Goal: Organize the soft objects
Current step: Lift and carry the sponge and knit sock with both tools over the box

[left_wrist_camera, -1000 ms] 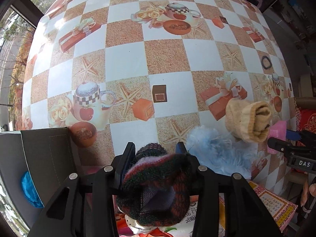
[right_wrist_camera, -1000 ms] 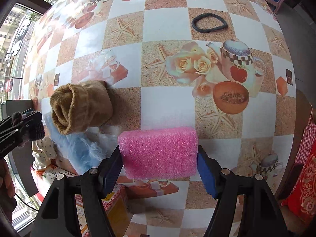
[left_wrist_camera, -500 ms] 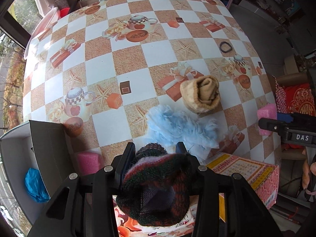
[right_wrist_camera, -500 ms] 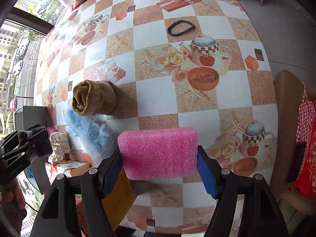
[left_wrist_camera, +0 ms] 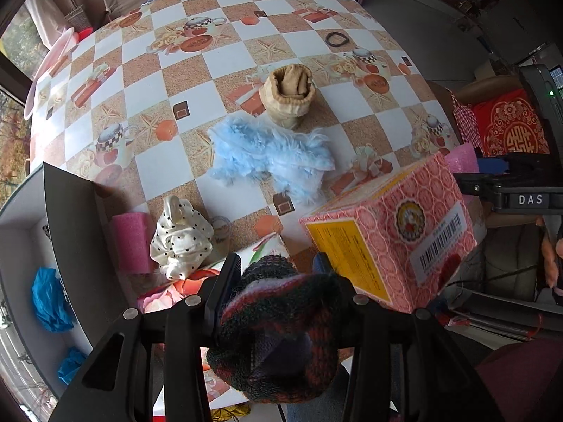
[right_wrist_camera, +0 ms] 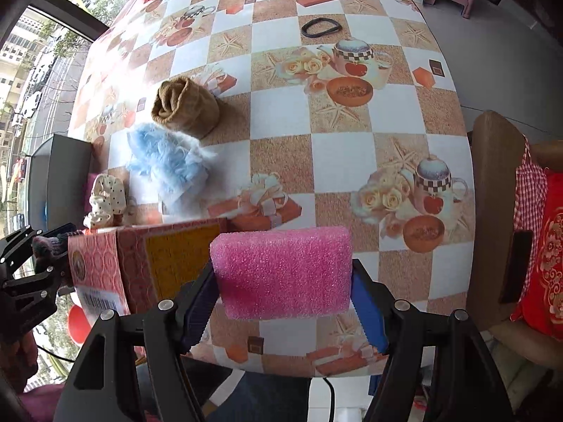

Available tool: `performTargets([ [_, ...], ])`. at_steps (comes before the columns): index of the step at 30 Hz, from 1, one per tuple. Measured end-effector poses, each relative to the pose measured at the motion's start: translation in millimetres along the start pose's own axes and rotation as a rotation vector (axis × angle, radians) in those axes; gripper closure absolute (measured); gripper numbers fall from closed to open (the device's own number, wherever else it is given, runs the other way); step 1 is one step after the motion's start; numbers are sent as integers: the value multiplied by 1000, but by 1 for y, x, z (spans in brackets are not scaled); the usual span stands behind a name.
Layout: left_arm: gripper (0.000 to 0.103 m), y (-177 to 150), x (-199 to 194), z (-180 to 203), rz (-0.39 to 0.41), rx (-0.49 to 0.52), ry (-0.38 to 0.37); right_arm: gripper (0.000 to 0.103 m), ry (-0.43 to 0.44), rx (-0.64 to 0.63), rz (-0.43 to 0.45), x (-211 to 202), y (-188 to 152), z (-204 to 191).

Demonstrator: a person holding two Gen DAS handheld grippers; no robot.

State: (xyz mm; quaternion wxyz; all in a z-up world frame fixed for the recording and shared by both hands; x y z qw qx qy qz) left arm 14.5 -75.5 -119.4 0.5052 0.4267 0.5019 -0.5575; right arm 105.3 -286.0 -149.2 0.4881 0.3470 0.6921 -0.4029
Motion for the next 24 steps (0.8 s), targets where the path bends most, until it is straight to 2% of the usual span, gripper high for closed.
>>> performTargets([
  [9,57,-30,4,-10,-1,-21,-21,30,-4,-68,-49,11,-45,-28],
  [14,57,-40,2,-18,14,-48,-24,30,-28,-102,-84,24,-60,-47],
  [16,57,-44,2,-22,17,-56,-23,30,5,-103,-99,26,-66,-50],
  [24,57,-57,6,-40,16,-108,-32,30,9,-194,-113,27,-78,-78],
])
Point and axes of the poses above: each gripper's, at about its wrist camera, not at the fingertips, and x roughly the way its jaws point, z to its right, y to its top, the point moved 3 cm from there along x, roughly the way its jaws point, and after that the axes turned 14 degrees about -z, right-handed, at the moved point
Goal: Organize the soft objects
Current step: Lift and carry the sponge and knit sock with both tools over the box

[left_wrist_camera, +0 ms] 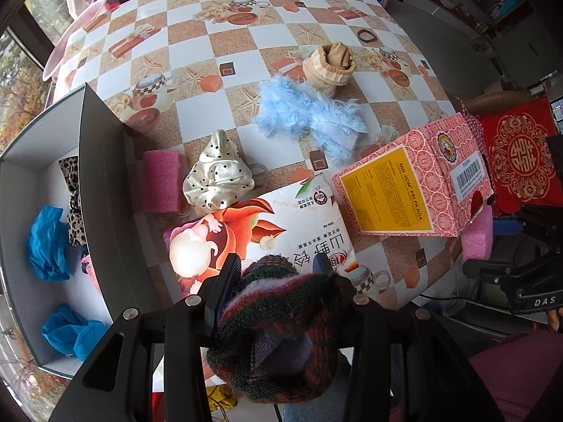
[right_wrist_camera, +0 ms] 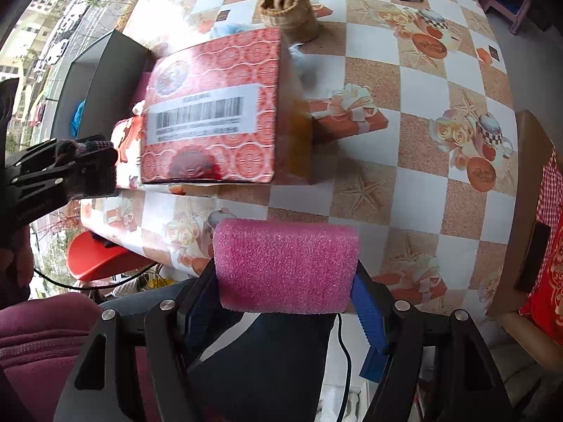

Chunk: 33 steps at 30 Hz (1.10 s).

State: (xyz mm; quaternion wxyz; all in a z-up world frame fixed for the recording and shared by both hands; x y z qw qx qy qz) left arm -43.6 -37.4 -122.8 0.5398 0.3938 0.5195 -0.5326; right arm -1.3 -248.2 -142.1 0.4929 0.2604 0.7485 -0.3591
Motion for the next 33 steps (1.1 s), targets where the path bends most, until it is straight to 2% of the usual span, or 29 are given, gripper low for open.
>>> performTargets([
  [14,57,-24,-20,-41,59,-117,3,30,16,-294,-46,3,20,-100],
  [21,57,-36,-36,-70,121,-227,-25,30,-10,-372,-16,-13,38,-138],
  [33,57,-61,-45,-131,188,-455,-45,30,-67,-423,26,-33,71,-177],
])
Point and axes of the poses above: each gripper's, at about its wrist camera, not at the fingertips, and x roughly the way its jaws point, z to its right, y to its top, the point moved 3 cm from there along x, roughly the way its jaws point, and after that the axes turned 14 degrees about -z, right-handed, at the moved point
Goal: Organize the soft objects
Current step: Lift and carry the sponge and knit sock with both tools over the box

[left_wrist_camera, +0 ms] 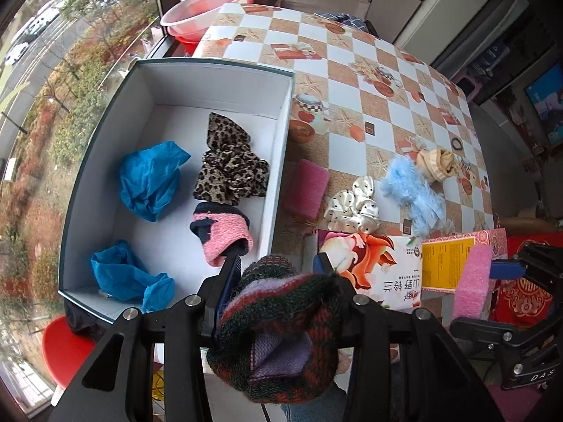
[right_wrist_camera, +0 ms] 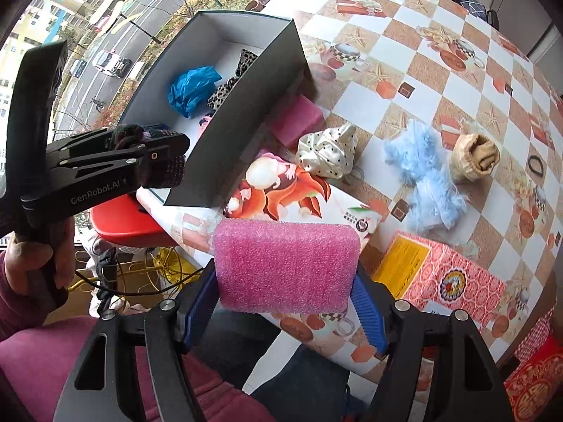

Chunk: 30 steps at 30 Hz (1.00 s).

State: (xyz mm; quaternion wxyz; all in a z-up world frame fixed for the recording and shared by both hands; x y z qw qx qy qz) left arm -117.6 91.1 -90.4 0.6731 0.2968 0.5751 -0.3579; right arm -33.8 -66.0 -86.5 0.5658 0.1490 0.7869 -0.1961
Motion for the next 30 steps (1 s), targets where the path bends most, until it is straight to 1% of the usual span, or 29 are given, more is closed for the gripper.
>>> performTargets([
  [7,57,1,-8,-39,44,-120,14,30,-28,-56,29,-12,32,-24],
  [13,57,1,-7,-61,57,-196,13,30,-24,-107,44,-17,58,-49],
  [19,57,-1,-8,-77,70,-239,18,30,-58,-167,45,-21,83,-70],
  [30,57,1,0,-99,59,-304,21,30,-61,-200,56,-27,127,-94],
])
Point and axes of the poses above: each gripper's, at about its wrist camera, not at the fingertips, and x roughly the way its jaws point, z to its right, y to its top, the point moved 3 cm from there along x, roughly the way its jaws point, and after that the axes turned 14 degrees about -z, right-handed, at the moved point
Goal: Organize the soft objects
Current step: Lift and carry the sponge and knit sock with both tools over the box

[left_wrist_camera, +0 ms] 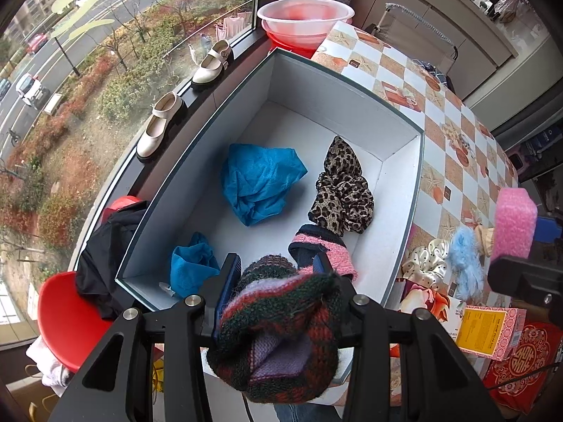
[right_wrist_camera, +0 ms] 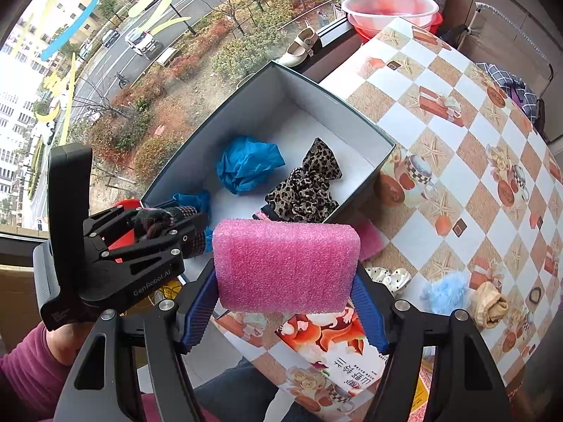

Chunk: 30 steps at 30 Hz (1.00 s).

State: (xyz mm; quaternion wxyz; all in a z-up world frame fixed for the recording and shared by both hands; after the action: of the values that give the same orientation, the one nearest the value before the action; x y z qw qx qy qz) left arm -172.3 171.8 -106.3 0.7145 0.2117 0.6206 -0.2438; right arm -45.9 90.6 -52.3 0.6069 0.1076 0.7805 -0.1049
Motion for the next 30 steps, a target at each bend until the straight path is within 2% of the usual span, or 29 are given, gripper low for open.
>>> performTargets([
  [30,57,17,22,-8,-40,-29,0,30,-37,-36,-39,19,61,-7],
])
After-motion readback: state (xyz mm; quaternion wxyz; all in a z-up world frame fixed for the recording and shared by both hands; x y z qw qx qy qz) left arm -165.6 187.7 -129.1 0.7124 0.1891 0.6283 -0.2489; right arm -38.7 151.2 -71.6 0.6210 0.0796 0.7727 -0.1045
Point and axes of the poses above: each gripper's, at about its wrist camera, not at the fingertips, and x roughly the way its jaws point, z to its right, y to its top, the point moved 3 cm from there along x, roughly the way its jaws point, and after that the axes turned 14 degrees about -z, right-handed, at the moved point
